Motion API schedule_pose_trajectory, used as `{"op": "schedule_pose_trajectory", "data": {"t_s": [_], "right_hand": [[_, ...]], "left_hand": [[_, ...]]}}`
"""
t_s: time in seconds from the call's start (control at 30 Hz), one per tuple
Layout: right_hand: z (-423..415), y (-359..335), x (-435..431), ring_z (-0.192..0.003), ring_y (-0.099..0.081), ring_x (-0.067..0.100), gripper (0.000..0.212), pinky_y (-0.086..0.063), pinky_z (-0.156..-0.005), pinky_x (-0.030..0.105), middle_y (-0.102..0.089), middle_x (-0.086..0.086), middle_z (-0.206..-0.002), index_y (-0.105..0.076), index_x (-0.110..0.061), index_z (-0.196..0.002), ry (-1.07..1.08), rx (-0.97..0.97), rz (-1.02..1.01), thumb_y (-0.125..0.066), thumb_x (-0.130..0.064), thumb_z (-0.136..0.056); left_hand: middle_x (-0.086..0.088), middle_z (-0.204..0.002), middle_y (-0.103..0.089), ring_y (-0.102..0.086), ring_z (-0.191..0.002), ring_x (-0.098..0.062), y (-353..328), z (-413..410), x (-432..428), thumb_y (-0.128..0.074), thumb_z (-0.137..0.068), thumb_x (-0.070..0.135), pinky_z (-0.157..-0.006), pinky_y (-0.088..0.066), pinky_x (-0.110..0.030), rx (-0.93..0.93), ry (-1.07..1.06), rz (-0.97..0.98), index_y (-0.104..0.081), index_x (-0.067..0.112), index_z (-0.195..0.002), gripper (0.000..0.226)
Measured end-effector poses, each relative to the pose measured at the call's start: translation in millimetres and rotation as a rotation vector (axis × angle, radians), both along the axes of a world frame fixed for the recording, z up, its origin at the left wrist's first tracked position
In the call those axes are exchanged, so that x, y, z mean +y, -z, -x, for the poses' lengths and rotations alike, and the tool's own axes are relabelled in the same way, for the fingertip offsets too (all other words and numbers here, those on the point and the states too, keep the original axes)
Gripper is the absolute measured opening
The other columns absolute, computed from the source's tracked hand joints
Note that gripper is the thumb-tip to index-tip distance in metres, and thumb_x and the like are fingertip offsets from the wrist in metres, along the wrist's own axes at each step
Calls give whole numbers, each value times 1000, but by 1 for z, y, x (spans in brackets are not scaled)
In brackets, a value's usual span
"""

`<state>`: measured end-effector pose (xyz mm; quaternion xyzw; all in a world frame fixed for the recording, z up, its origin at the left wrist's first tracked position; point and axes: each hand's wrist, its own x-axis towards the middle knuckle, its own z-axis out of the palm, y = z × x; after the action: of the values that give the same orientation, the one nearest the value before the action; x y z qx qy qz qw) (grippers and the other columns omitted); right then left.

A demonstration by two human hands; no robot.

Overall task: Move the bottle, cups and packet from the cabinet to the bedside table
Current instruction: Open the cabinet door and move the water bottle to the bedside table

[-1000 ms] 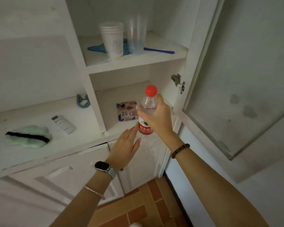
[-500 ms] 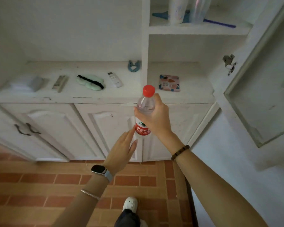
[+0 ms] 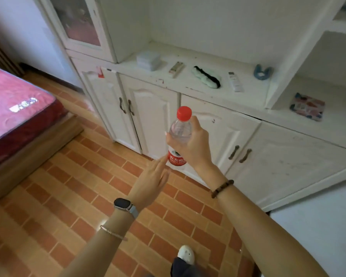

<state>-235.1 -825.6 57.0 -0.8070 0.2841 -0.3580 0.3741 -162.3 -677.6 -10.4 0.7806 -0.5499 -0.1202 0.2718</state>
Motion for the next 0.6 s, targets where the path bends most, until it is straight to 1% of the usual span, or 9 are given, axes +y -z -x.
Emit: {"op": "schedule_pose_trajectory", "data": {"t_s": [0.07,0.13,0.2,0.3,0.37,0.47,0.57,0.6], "right_hand": [[-23,2,31,-79,-65,9,49,-57,-72,30,-65,-6,-88,-53,-20,-106,-68,19,-8,-75,-50,-74],[-46,2,66,-81,-65,10,51,-57,-73,33,-65,-7,-89,-52,-21,-107,-126,36,-12,-73,-52,-73],[-68,-1,106,-80,-65,10,50,-58,-73,31,-64,-9,-88,-51,-22,-106,-184,45,-12,-72,-53,-73],[-97,-5,172,-79,-64,9,46,-57,-72,24,-63,-9,-87,-50,-24,-103,-287,40,-6,-72,-52,-73],[-116,-6,214,-82,-65,9,49,-57,-74,24,-64,-8,-90,-52,-24,-106,-365,48,6,-72,-54,-72],[-144,-5,278,-84,-65,8,52,-59,-77,26,-64,-10,-93,-52,-27,-109,-494,46,11,-73,-56,-71],[-164,-6,345,-84,-65,10,53,-57,-75,22,-62,-9,-95,-51,-24,-110,-628,10,45,-75,-51,-71],[-170,-6,366,-83,-64,9,54,-57,-75,22,-62,-8,-95,-52,-22,-110,-674,0,69,-76,-50,-71]], "left_hand": [[1,-150,-35,-34,-134,-14,-1,-11,36,-29,-102,38,-109,-21,-22,-1,-66,-8,-13,22,-151,55],[0,-149,-37,-36,-133,-15,-1,-23,75,-26,-100,41,-108,-23,-22,1,-136,-16,-14,21,-151,56],[0,-150,-35,-34,-135,-14,1,-35,117,-24,-99,44,-109,-20,-20,-4,-212,-18,-15,20,-151,58],[-1,-150,-36,-32,-136,-13,2,-51,185,-24,-99,42,-110,-18,-19,-14,-322,-27,-18,18,-151,58],[-2,-150,-36,-32,-136,-13,2,-56,230,-26,-100,40,-111,-16,-17,-29,-397,-26,-19,17,-150,56],[0,-151,-35,-27,-137,-10,2,-59,295,-28,-100,38,-108,-4,-7,-57,-537,-9,-21,16,-150,55],[6,-150,-31,-21,-137,-1,4,-57,359,-28,-101,38,-107,-1,-5,-71,-677,0,-20,18,-150,54],[7,-150,-30,-20,-137,0,5,-57,378,-30,-101,37,-109,-3,-7,-73,-722,4,-19,17,-150,53]]}}
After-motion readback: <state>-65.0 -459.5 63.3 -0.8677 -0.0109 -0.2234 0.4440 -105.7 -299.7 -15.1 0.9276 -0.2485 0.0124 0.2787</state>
